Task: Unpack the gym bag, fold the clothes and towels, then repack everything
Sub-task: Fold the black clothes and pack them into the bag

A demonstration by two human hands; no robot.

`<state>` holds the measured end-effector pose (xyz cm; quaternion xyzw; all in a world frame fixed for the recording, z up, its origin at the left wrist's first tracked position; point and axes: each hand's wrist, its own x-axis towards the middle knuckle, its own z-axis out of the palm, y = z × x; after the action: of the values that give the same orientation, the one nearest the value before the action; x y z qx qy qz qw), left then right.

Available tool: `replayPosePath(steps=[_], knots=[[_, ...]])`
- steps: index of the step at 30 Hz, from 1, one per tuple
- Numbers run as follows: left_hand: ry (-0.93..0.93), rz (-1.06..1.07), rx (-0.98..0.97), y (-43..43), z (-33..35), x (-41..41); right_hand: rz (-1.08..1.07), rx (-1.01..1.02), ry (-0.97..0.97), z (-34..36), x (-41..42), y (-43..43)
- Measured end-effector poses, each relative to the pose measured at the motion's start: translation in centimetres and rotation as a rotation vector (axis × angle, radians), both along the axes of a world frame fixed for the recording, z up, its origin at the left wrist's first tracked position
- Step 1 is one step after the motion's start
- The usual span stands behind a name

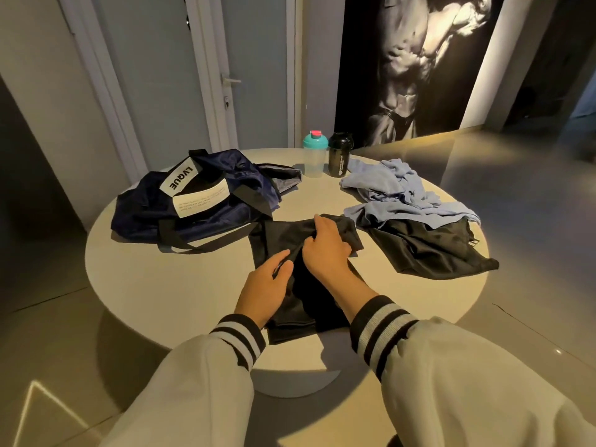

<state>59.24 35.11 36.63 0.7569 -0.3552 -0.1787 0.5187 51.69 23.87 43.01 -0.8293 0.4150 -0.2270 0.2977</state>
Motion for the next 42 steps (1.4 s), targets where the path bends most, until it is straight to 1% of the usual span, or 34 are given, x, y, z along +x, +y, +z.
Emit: replayPosePath(steps=[2, 5, 7, 9, 12, 14, 15, 17, 18, 22, 24, 26, 29, 30, 33, 35, 38, 40, 42], knots=[[0.028, 0.019, -0.016, -0.1, -0.3, 0.4, 0.043, 0.028, 0.028, 0.1, 1.7, -0.1], [0.013, 0.024, 0.010, -0.2, -0.6, 0.9, 0.062, 0.086, 0.020, -0.7, 3.2, -0.2], [0.017, 0.038, 0.014, -0.4, -0.6, 1.0, 0.073, 0.121, -0.002, -1.1, 3.7, -0.2], [0.031, 0.061, 0.005, -0.4, -0.5, 1.1, 0.103, 0.113, -0.065, -1.2, 4.3, -0.2], [0.057, 0.126, -0.011, -0.2, -0.4, 1.3, 0.285, 0.039, -0.166, -0.3, 5.3, 0.5], [0.068, 0.186, -0.023, 0.2, -0.4, 1.7, 0.439, 0.044, -0.180, 0.3, 5.8, 1.2], [0.070, 0.208, -0.032, 0.3, -0.3, 1.8, 0.474, 0.060, -0.191, 0.5, 5.7, 1.6], [0.072, 0.217, -0.043, 0.4, -0.1, 1.8, 0.451, 0.035, -0.233, 0.1, 5.2, 1.8], [0.075, 0.208, -0.044, 0.4, 0.0, 1.7, 0.408, -0.010, -0.237, -0.4, 4.7, 1.7], [0.063, 0.176, -0.025, 0.1, 0.1, 1.3, 0.110, -0.308, -0.138, -1.9, 2.6, 0.3], [0.073, 0.168, -0.024, -0.1, 0.0, 1.5, -0.001, -0.372, -0.085, -2.4, 1.7, -0.5], [0.094, 0.159, -0.004, -0.5, 0.3, 1.8, -0.001, -0.336, -0.047, -2.9, 1.3, -1.1], [0.110, 0.150, 0.044, -1.4, 0.9, 3.0, 0.145, -0.093, -0.036, -3.6, 1.9, -1.5], [0.106, 0.156, 0.056, -1.8, 1.1, 3.6, 0.202, -0.042, -0.031, -3.9, 2.0, -1.4], [0.086, 0.185, 0.083, -2.8, 1.6, 5.3, 0.344, -0.027, -0.034, -4.9, 1.9, -1.1], [0.059, 0.186, 0.108, -3.3, 1.6, 5.8, 0.376, -0.018, -0.113, -5.5, 1.6, -0.8], [-0.033, 0.223, 0.148, -3.3, 0.9, 6.1, 0.282, -0.044, -0.262, -6.0, 1.3, -1.2], [-0.058, 0.266, 0.132, -2.8, 0.5, 6.1, 0.155, -0.076, -0.279, -6.3, 1.1, -1.5], [-0.023, 0.299, 0.096, -2.4, 0.4, 6.0, 0.086, -0.061, -0.258, -6.5, 1.1, -1.6]])
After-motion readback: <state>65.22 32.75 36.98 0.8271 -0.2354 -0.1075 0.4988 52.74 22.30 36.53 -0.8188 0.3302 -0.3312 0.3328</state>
